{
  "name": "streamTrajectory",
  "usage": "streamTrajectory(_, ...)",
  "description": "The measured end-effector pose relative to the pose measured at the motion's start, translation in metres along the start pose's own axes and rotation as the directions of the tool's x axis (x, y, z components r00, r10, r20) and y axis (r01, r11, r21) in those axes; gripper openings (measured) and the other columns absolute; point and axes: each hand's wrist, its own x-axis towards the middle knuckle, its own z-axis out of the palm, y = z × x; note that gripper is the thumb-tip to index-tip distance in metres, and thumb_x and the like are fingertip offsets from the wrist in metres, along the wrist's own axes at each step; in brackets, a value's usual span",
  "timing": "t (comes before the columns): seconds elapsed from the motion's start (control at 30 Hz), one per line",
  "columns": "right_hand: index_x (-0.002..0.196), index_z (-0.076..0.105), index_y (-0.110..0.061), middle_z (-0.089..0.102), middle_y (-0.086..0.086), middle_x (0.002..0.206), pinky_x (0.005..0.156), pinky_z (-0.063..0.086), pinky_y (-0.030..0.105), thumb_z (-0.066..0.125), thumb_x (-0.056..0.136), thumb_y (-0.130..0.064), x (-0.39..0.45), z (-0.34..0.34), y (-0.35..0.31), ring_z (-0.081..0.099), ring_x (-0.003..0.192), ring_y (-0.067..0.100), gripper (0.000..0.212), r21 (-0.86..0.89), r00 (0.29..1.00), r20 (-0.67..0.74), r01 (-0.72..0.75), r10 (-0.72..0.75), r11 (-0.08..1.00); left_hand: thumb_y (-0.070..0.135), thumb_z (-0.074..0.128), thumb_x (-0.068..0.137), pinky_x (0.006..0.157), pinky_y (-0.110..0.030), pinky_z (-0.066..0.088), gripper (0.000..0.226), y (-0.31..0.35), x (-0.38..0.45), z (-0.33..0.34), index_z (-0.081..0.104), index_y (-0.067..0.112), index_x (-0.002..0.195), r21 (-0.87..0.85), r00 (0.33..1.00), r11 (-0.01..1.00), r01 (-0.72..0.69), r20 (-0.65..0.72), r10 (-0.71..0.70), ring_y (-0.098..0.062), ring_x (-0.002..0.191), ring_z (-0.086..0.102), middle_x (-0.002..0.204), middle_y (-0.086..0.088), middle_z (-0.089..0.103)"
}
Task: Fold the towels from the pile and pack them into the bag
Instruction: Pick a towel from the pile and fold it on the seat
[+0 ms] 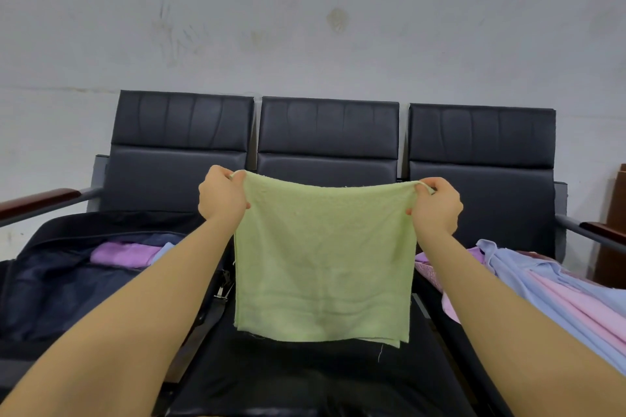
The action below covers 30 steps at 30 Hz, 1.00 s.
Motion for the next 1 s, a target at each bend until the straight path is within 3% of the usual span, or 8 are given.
streamTrajectory(0.2,0.101,0.063,-0.01,0.061,0.004,0.096,0.08,0.054,0.046,0.043,0.095,-0.007,0.0,-0.007,-0.02,0.065,0.091,0.033,0.021,0.154,0.999,-0.046,0.035,-0.028,0.987,0.017,0.049,0.096,0.063,-0.027,0.045,0.013,0.017,0.0,-0.011,0.058,0.011,0.102,-0.175,0.999,0.984,-0.033,-0.016,0.031,-0.018,0.072,0.066,0.075,0.0,0.063)
streamTrajectory(0.37,0.103,0.069,-0.014,0.061,0.002,0.094,0.074,0.046,0.036,0.043,0.092,-0.004,-0.001,-0.022,-0.019,0.059,0.085,0.026,0.03,0.028,0.999,-0.047,0.015,-0.013,0.999,0.012,0.041,0.097,0.055,-0.029,0.044,0.023,0.019,-0.003,-0.022,0.057,0.013,0.114,-0.07,0.992,0.992,-0.107,0.062,0.112,-0.013,0.054,0.062,0.086,-0.006,0.064)
streamTrajectory(0.53,0.104,0.07,-0.012,0.065,0.003,0.094,0.076,0.053,0.037,0.043,0.085,0.007,-0.008,-0.024,-0.003,0.066,0.089,0.03,0.038,0.185,1.0,-0.021,0.021,-0.018,0.983,0.01,0.039,0.098,0.05,-0.028,0.039,0.031,0.007,-0.009,-0.021,0.052,0.014,0.126,-0.072,0.988,0.991,-0.11,0.104,0.117,-0.011,0.057,0.063,0.09,-0.008,0.066)
streamTrajectory(0.63,0.114,0.066,-0.004,0.066,0.009,0.102,0.074,0.049,0.027,0.044,0.088,0.005,-0.01,-0.027,0.004,0.062,0.089,0.023,0.036,0.174,0.998,0.029,0.041,-0.047,0.984,0.009,0.041,0.098,0.047,-0.022,0.036,0.026,0.002,-0.013,-0.018,0.053,0.011,0.121,-0.115,0.988,0.99,-0.083,0.117,0.096,-0.007,0.058,0.061,0.088,-0.009,0.066)
streamTrajectory(0.7,0.108,0.067,-0.003,0.067,0.011,0.097,0.06,0.043,0.017,0.045,0.09,0.0,-0.009,-0.027,0.011,0.058,0.081,0.02,0.029,0.111,0.995,0.07,0.068,-0.076,0.992,0.008,0.042,0.096,0.046,-0.021,0.035,0.021,-0.001,-0.014,-0.016,0.057,0.008,0.111,-0.113,0.99,0.991,-0.067,0.119,0.08,-0.007,0.058,0.06,0.074,-0.005,0.065)
streamTrajectory(0.83,0.094,0.066,-0.007,0.066,0.013,0.093,0.058,0.046,0.026,0.046,0.095,-0.009,-0.005,-0.022,0.025,0.065,0.067,0.023,0.021,0.039,0.995,0.069,0.07,-0.072,0.997,0.01,0.044,0.094,0.051,-0.023,0.039,0.018,-0.01,-0.014,-0.008,0.061,0.009,0.099,-0.11,0.994,0.994,-0.028,0.106,0.039,-0.012,0.063,0.062,0.068,-0.005,0.065)
streamTrajectory(0.9,0.091,0.063,-0.014,0.065,0.007,0.089,0.056,0.042,0.028,0.044,0.097,-0.015,-0.003,-0.018,0.032,0.067,0.062,0.023,0.02,-0.029,0.998,0.059,0.035,-0.033,0.999,0.013,0.046,0.093,0.062,-0.029,0.048,0.017,-0.016,-0.013,0.0,0.062,0.011,0.099,-0.111,0.995,0.994,-0.007,0.102,0.019,-0.018,0.069,0.066,0.066,-0.003,0.064)
streamTrajectory(1.0,0.094,0.066,-0.014,0.066,0.006,0.09,0.058,0.041,0.029,0.045,0.094,-0.014,0.002,-0.009,0.044,0.067,0.073,0.031,0.022,-0.046,0.999,0.048,0.02,-0.018,0.999,0.014,0.045,0.093,0.077,-0.04,0.051,0.016,-0.027,-0.011,0.016,0.06,0.013,0.096,-0.101,0.995,0.995,0.019,0.104,-0.008,-0.024,0.075,0.068,0.066,0.001,0.062)
